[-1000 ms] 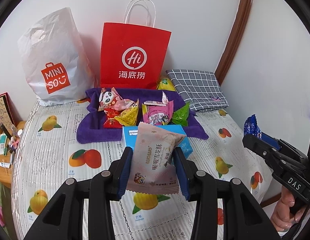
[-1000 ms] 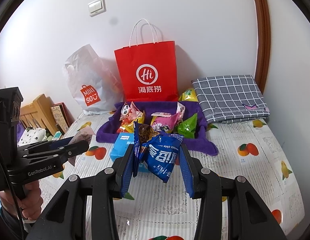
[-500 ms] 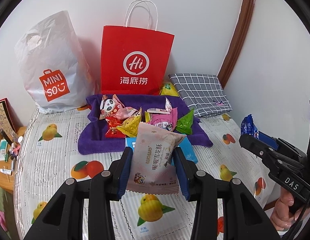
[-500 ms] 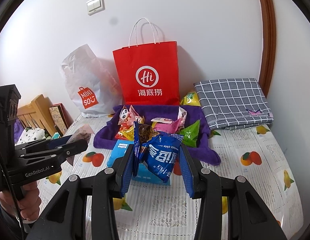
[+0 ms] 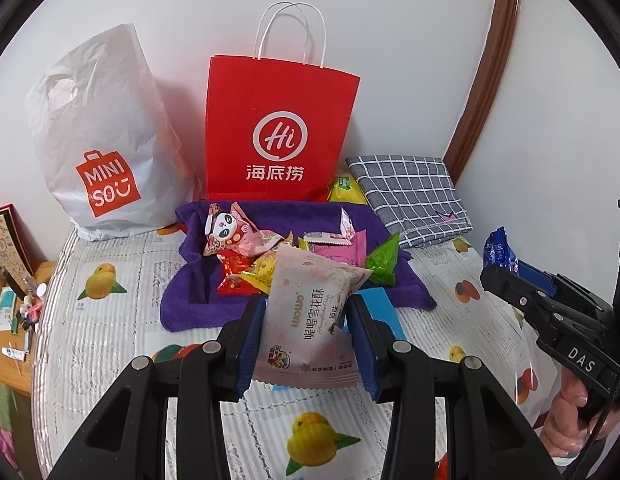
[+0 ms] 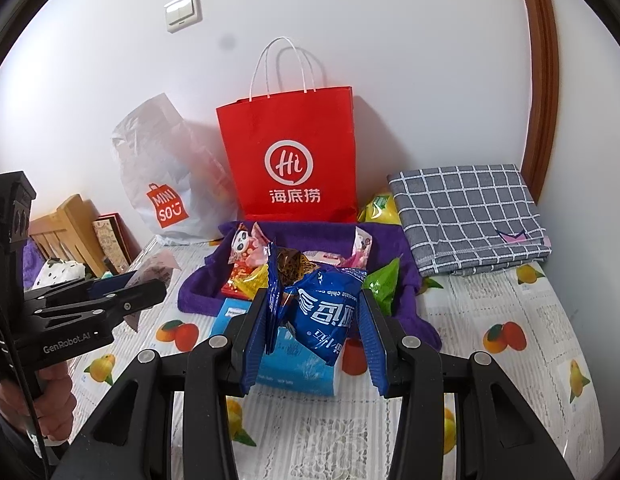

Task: Organize snacks
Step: 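Carry pink-white packet and blue snack bag toward the purple towel, then lower both packets onto the towel and open both tools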

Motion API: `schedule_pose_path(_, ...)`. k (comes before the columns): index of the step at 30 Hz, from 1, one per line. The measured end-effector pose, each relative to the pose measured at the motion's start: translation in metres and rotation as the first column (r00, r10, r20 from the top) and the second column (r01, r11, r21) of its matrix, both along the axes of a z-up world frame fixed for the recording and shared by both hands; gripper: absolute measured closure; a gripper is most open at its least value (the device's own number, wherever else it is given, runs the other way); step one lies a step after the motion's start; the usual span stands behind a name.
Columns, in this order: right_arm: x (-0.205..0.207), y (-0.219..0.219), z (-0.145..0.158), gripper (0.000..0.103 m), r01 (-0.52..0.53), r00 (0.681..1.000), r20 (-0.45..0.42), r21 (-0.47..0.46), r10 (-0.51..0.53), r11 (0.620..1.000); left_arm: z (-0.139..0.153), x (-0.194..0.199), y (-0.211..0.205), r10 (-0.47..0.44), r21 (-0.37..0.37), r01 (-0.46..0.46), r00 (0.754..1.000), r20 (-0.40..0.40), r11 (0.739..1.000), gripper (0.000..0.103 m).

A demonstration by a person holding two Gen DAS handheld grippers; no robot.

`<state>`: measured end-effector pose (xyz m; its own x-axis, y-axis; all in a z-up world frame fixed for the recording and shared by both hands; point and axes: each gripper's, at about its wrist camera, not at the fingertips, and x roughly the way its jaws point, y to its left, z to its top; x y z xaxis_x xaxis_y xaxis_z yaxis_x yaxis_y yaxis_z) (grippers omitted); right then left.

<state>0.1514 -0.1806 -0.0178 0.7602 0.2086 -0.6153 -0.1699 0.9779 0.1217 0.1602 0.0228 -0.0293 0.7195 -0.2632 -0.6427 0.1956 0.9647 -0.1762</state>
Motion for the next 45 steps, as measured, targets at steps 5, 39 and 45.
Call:
schedule_pose_path(5,0.017,-0.004,-0.001,0.060,0.007,1.000,-0.001,0.001,-0.007,1.000,-0.001,0.009,0.003,0.004,0.005,-0.004,1.000,-0.001,1.000,0.063)
schedule_pose_path(39,0.170,-0.035,-0.035,0.060,0.029,0.996,-0.081,0.080,-0.023,0.996,-0.044,0.128,0.040,0.082,0.045,-0.077,0.992,-0.096,0.996,0.063)
schedule_pose_path(45,0.194,-0.032,-0.060,0.060,0.017,0.992,-0.128,0.050,-0.011,0.999,-0.059,0.146,0.041,0.088,0.054,-0.082,0.989,-0.122,0.995,0.063)
